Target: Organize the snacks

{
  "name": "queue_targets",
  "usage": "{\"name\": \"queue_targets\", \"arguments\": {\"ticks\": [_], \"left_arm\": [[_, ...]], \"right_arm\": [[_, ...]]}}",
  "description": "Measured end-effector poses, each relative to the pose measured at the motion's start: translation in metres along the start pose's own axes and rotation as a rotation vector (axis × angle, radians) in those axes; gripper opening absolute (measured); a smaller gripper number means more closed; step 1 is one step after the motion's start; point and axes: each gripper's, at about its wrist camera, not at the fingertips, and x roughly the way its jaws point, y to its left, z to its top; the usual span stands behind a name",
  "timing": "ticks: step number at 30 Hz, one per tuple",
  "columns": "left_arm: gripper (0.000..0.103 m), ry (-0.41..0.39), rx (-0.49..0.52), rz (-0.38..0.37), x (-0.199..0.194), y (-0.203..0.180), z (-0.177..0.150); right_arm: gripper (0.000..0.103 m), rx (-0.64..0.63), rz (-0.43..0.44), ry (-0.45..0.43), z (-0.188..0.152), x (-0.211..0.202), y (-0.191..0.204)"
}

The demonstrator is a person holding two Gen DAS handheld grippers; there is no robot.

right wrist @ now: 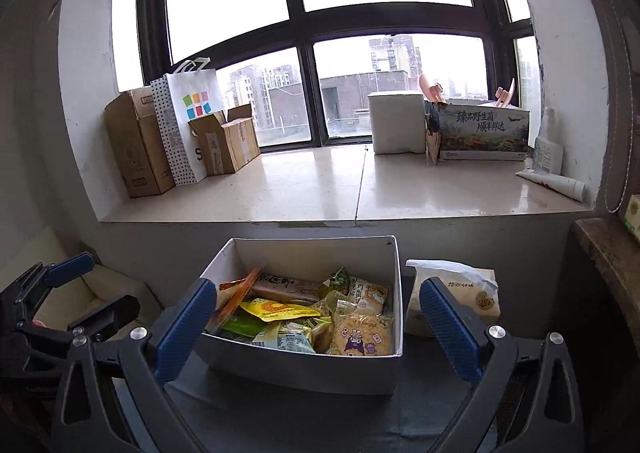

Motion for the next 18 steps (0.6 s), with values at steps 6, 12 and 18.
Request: {"name": "queue_targets", "arguments": {"ticks": [6, 12, 18], "left_arm": [[0.103, 0.016, -0.037, -0.003, -0.071, 0.001, -0.026], [0.103, 0.049, -0.091, -0.022, -0.117, 0.006, -0.059], [0.103, 0.118, -0.167, -0.036, -0.133, 0.011, -0.082]], "right_arm": [[0.103, 0.002, 0.136, -0.046, -0.015, -0.073, 0.02], [0.103, 0.035, 0.197, -0.004, -0.05, -0.109, 0.033], [0.103, 0.014, 0.24, 0.029, -0.087, -0.134, 0.051]]}}
